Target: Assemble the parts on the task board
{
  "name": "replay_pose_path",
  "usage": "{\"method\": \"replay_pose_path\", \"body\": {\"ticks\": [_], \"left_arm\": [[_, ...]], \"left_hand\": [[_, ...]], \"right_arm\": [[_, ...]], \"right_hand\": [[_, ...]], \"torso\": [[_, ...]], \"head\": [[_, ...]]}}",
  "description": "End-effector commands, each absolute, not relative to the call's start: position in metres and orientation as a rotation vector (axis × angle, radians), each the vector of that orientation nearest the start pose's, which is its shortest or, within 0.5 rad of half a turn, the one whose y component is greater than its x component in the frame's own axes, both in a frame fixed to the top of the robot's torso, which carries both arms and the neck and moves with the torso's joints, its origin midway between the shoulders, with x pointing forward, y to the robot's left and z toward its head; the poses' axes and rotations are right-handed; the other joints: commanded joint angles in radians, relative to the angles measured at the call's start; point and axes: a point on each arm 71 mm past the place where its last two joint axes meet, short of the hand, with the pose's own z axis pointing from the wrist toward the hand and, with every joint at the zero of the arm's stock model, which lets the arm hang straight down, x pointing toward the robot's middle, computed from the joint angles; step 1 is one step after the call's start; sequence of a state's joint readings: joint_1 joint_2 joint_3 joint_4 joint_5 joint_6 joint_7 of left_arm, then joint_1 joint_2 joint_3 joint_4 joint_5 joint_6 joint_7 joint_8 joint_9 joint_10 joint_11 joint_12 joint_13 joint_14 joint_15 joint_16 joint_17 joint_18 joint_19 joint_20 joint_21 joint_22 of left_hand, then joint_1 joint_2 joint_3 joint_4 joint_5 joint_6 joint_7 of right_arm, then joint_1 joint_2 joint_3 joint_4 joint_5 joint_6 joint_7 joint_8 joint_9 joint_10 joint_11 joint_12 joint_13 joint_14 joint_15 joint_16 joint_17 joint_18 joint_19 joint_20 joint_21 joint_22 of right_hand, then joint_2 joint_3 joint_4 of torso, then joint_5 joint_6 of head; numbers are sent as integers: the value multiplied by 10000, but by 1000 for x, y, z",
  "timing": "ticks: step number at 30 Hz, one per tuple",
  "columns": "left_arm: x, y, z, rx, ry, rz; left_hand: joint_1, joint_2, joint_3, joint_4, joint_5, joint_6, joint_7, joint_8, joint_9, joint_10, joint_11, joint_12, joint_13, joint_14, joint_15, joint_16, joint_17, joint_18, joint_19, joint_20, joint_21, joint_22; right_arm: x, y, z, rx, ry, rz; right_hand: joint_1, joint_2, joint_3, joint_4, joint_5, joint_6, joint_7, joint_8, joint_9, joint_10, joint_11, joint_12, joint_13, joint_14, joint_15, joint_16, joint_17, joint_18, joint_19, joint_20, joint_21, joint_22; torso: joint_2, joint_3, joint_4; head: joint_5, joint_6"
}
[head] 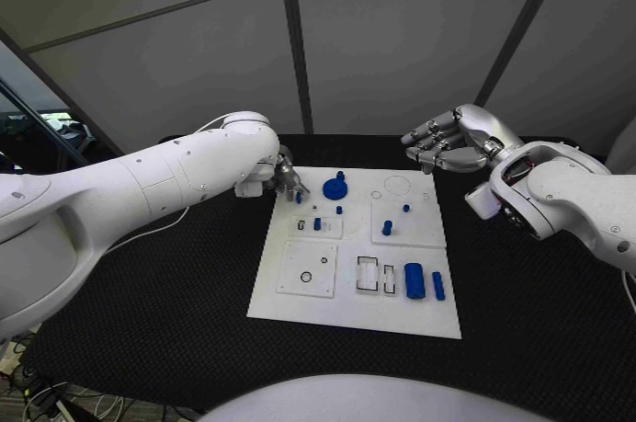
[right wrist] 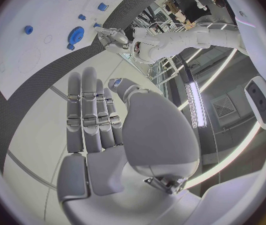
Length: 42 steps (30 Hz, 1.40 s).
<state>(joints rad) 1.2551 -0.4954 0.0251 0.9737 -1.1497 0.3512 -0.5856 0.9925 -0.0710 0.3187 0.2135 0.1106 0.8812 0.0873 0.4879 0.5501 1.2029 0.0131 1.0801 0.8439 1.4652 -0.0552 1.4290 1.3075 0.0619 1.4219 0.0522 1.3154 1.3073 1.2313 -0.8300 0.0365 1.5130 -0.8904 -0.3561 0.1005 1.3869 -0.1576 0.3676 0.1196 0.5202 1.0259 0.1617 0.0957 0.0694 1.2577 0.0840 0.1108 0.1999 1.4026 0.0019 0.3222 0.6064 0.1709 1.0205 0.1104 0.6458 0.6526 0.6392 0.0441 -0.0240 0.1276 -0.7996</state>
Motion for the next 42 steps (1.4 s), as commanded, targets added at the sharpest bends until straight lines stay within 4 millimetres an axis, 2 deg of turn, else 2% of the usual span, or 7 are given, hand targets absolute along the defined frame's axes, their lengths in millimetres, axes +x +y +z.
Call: {"method": "replay_pose_path", "body": {"ticks": [1, 11, 17, 25, 27, 30, 42], "left_arm": [[572, 202, -214, -2132, 23668, -1517], [572, 200, -213, -2246, 23512, -1760], [571, 199, -214, -2235, 23596, -1910], [571, 199, -214, -2256, 23627, -2018], [570, 199, -215, -2257, 23648, -2047], [570, 200, -215, -2295, 23669, -2121], [560, 210, -208, -3235, 23180, -2893]], "left_hand": [[129, 31, -46, -8, 18, 101, 4, -47, -20, -30, 2, 70, 3, 410, 58, -24, 463, 81, 16, 79, -19, 258], [657, 313, -61, -191, 47, 175, -6, -61, -115, -17, -10, 92, 5, 418, 49, -8, 478, 77, 31, 74, -10, 300], [1203, 477, 59, -490, 41, 191, -36, -52, -161, -56, -39, 52, -47, 408, 28, -24, 452, 80, 23, 61, -31, 309], [2387, 896, 974, -1344, 44, 111, -106, 25, -154, -123, -117, -60, -122, 405, -43, -27, 444, 82, 24, -3, -43, 345], [2602, 906, 1392, -1620, 42, 61, -80, 100, -100, -129, -106, -121, -169, 407, -37, -24, 448, 79, 25, -13, -46, 359], [2620, 877, 1841, -1809, 42, 20, -71, 246, 17, -92, -99, -163, -208, 410, -17, -20, 450, 71, 34, 2, -37, 389], [2169, 630, 3006, -2122, 52, -148, -82, 709, 407, 79, -107, -145, -198, 458, -26, 59, 550, 60, 79, 4, -6, 484]], "right_arm": [[502, -197, -135, 2875, 15639, 10874], [502, -196, -136, 2875, 15664, 10871], [503, -196, -136, 2873, 15688, 10873], [503, -196, -136, 2878, 15711, 10861], [503, -196, -136, 2879, 15717, 10858], [503, -196, -136, 2881, 15727, 10853], [504, -198, -137, 2903, 15762, 10808]], "right_hand": [[-37, -3, 1, -47, -55, -16, 59, -61, 2, 48, -5, -39, -12, 64, 26, -50, 15, 116, 41, -7, -30, 15], [-45, 17, 11, -54, -51, -9, 57, -60, 3, 63, -7, -43, -25, 80, 26, -65, 22, 116, 44, -8, -26, 21], [-45, 17, 11, -54, -51, -9, 57, -60, 3, 63, -7, -43, -25, 80, 26, -65, 22, 116, 44, -8, -26, 21], [-45, 17, 11, -54, -51, -9, 57, -60, 3, 63, -7, -43, -25, 80, 26, -65, 22, 116, 44, -8, -26, 21], [-45, 17, 11, -54, -51, -9, 57, -60, 3, 63, -7, -43, -25, 80, 26, -65, 22, 116, 44, -8, -26, 21], [-45, 17, 11, -54, -51, -9, 57, -60, 3, 63, -7, -43, -25, 80, 26, -65, 22, 116, 44, -8, -26, 21], [-54, 22, 13, -54, -49, -7, 58, -59, 3, 67, -6, -46, -31, 84, 26, -71, 25, 115, 45, -7, -25, 22]], "torso": [[-6, 1, -1], [1, 1, 4], [0, 0, 2], [-6, -2, 3], [-6, -1, 4], [-4, 1, 2], [-12, 8, 17]], "head": [[2, 2], [-21, -14], [-19, -41], [-11, -58], [-14, -66], [-9, -71], [42, -81]]}}
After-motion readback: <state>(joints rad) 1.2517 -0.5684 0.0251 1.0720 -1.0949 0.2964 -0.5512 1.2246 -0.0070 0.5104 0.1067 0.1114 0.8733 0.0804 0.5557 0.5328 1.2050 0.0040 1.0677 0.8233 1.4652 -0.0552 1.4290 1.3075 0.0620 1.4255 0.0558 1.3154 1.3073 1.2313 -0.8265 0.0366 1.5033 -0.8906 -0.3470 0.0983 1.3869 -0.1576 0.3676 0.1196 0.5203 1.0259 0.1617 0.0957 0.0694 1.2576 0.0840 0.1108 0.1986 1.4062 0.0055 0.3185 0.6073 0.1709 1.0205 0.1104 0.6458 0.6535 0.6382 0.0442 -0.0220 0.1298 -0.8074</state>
